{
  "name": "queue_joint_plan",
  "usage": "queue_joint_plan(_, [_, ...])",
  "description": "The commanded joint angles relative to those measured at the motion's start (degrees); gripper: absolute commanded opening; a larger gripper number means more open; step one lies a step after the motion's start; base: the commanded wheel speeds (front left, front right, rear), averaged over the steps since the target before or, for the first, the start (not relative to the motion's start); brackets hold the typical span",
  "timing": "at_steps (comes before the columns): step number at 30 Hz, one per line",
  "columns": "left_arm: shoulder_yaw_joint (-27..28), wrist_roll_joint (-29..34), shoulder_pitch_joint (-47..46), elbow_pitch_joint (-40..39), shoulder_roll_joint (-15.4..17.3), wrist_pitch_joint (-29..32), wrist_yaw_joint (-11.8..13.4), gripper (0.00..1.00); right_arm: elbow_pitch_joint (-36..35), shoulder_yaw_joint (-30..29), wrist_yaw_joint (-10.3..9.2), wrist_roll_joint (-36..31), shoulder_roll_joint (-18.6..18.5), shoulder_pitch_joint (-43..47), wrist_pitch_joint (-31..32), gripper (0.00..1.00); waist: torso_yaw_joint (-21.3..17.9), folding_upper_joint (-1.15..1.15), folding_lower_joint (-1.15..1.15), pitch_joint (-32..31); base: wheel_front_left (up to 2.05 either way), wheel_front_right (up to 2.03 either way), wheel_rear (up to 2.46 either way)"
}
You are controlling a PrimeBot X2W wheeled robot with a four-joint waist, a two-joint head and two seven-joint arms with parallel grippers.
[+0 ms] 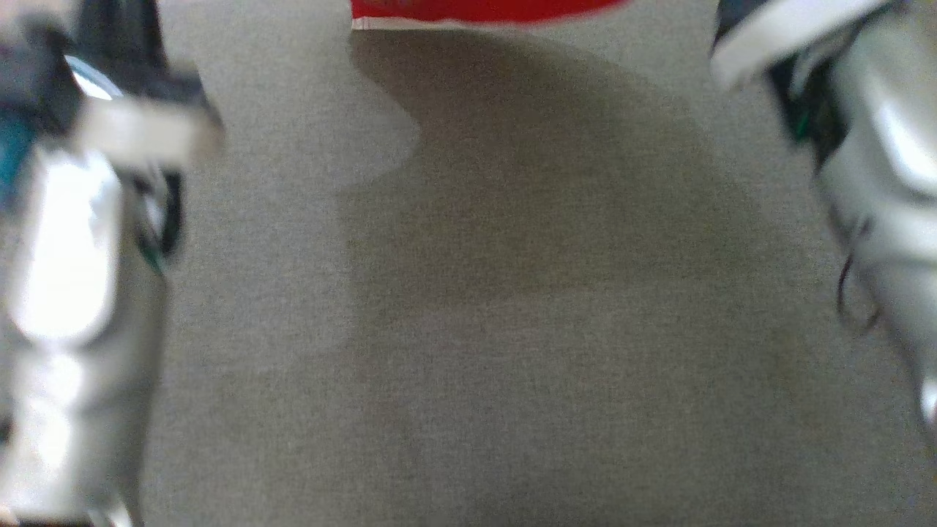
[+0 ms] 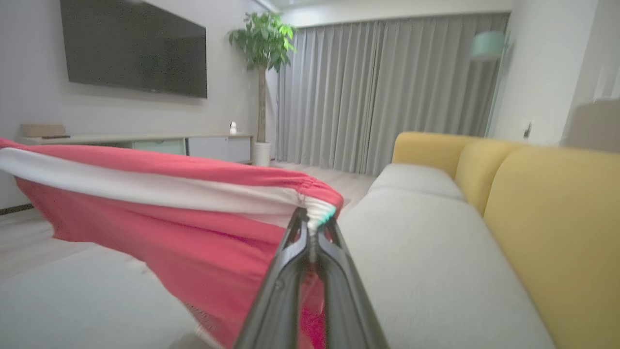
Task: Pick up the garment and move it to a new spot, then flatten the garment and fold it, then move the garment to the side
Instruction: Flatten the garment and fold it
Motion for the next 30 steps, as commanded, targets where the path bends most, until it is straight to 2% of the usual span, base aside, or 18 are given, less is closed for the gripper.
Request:
queue_joint_plan(1, [3.9,-0.8,4.9,-1.8,1.2,-0.2,0.5,0.0,-1.3,0.7,-0.04,1.5,-0.5,5.2,-0.3,0.0,-0.1,0.0,-0.01,-1.1,0.0,0.0,0.0])
queue_joint_plan(7, [9.6,-1.8,25.9,0.1,-5.3,-0.2,-1.0,0.0,-3.4,5.4,-0.04,7.6,-1.2,22.1,-0.3,0.0,-0.8,0.0,-0.01,-4.4,0.0,0.0,0.0])
queue_joint_plan(13, [14.2,-0.2,39.5,0.6,-10.1,-0.2,-3.4,0.0,-7.6,8.4,-0.04,13.5,-1.9,36.5,-0.3,0.0,-0.5,0.0,-0.01,-8.6,0.0,0.0,0.0])
queue_joint_plan(21, [18.1,1.8,52.1,-1.7,-12.3,-0.2,-5.0,0.0,-13.0,14.4,-0.04,19.6,-4.5,49.8,-0.2,0.0,-0.4,0.0,-0.01,-14.9,0.0,0.0,0.0])
queue_joint_plan(30, [18.0,3.5,56.0,-3.4,-12.6,-0.2,-5.7,0.0,-16.8,15.8,-0.04,22.2,-7.0,53.7,1.3,0.0,-0.7,0.0,-0.01,-16.2,0.0,0.0,0.0])
